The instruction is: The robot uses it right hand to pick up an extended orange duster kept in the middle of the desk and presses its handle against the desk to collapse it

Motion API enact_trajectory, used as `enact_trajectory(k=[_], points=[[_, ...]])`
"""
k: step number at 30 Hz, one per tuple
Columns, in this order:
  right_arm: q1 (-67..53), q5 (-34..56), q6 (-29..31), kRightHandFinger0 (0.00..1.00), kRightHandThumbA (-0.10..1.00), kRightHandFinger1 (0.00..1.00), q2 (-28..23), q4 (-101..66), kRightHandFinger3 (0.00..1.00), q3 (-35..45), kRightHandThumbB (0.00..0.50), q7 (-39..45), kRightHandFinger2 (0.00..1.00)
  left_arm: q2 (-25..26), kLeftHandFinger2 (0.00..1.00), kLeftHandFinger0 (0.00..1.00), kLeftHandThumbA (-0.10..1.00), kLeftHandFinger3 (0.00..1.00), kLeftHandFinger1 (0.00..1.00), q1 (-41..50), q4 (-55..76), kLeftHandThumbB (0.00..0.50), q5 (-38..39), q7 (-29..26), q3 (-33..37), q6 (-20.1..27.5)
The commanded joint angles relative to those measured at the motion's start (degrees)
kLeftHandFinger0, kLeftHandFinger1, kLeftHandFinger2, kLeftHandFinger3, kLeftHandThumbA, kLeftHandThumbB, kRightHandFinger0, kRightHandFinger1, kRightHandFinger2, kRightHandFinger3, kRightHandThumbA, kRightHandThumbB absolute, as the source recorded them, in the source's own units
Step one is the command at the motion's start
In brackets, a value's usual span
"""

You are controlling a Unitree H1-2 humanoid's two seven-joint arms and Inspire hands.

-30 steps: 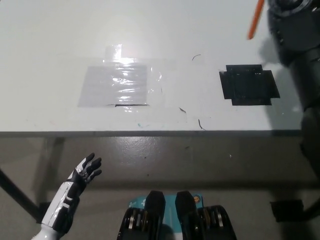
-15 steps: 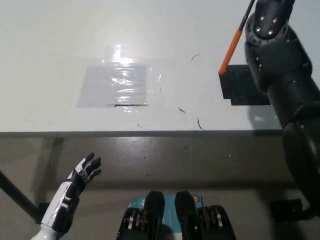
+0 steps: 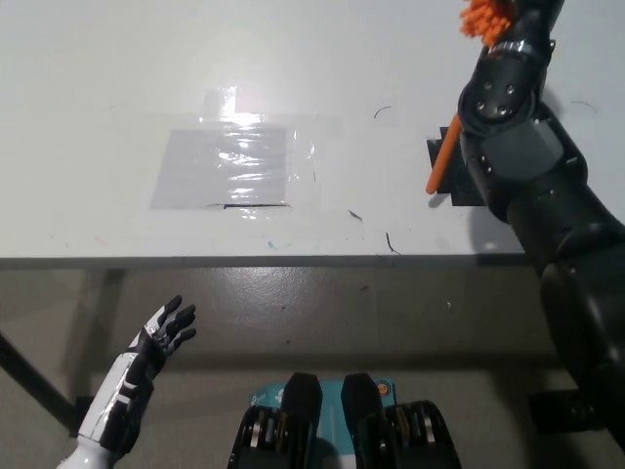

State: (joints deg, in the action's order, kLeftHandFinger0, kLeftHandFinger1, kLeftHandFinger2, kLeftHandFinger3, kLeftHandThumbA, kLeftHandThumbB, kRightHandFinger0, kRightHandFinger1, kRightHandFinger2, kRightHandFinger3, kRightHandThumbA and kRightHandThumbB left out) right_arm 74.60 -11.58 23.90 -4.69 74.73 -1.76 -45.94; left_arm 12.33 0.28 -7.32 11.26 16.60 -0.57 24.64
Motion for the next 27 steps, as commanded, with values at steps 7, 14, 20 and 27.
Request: enact_trajectory(k=[7,14,20,27], points=[[2.0,-1.7,3.0,0.0,-0.1,0.08,-1.3,-3.6,0.6,-6.2,0.089,-6.5,0.49,1.0,1.0,1.0,0.99,1.0,1.0,-1.0,2.1,0.284,1.2,0.5,-0.5,0.9],[1.9,-2.2,3.0,0.0,-0.1,0.12,-1.8,-4.0,0.66,-10.3,0.077,-8.8,0.58,1.1,1.0,1.0,0.99,1.0,1.0,-1.3,1.8,0.269,1.3,0.8,-0.4,1.7],[0.6,-3.3,3.0,0.0,-0.1,0.11,-1.4,-4.1,0.65,-13.7,0.082,-11.6,0.57,1.2,1.0,1.0,0.99,1.0,1.0,-1.7,1.7,0.282,1.5,0.8,-0.5,1.8],[-1.6,-2.3,3.0,0.0,-0.1,0.05,-0.3,-3.4,0.59,-15.3,0.092,-13.2,0.52,1.4,1.0,1.0,1.0,1.0,1.0,-1.9,1.5,0.283,1.3,0.7,-0.5,1.8]])
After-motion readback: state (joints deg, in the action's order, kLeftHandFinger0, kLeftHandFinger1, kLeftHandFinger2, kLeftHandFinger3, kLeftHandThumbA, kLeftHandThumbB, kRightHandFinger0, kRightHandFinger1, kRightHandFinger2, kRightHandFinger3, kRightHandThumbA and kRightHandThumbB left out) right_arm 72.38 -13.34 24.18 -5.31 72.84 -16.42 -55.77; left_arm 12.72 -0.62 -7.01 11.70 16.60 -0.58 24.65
